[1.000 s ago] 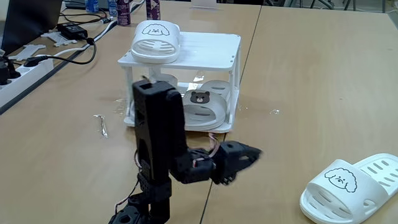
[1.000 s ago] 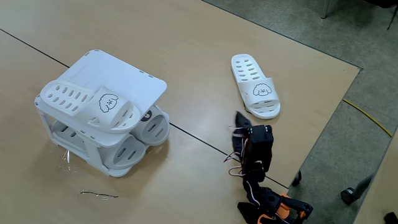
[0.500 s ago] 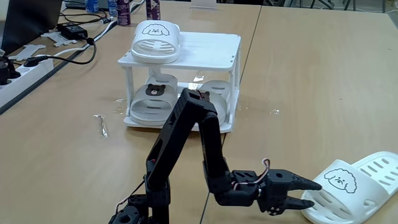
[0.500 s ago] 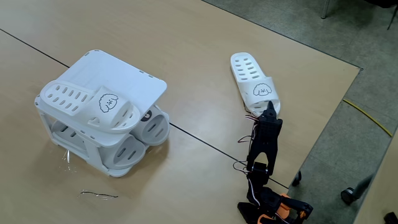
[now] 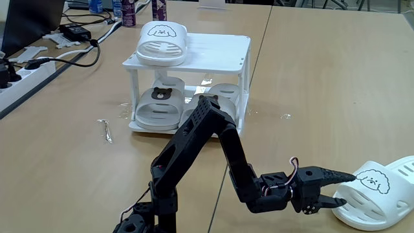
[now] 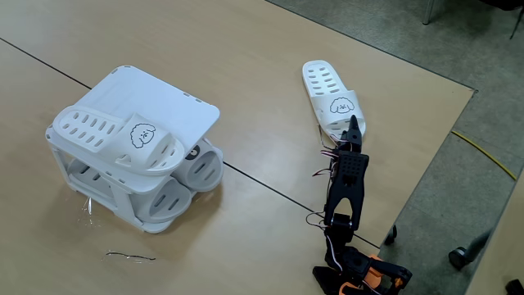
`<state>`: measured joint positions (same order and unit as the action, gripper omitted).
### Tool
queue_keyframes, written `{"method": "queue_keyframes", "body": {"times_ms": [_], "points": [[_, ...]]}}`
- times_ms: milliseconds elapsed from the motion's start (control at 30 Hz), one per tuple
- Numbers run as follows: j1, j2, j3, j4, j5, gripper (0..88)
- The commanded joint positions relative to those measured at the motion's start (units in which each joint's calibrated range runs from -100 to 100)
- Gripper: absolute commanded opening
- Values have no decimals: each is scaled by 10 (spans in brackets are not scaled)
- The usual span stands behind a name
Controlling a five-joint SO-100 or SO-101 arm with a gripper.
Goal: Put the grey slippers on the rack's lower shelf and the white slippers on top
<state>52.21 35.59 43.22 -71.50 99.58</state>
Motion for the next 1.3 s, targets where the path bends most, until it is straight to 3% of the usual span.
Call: {"method": "queue_keyframes", "body": {"times_ms": [0,467,900,967,1033,1167,1267], "points": [[-8,-5,-64,-3,4,284],[-37,111,-252,40,4,285],[-34,249,-627,246,4,279],[-35,260,-667,270,4,221],[-37,265,-704,303,4,16],[-36,247,-777,357,4,6],[-29,177,-808,456,4,6]]}}
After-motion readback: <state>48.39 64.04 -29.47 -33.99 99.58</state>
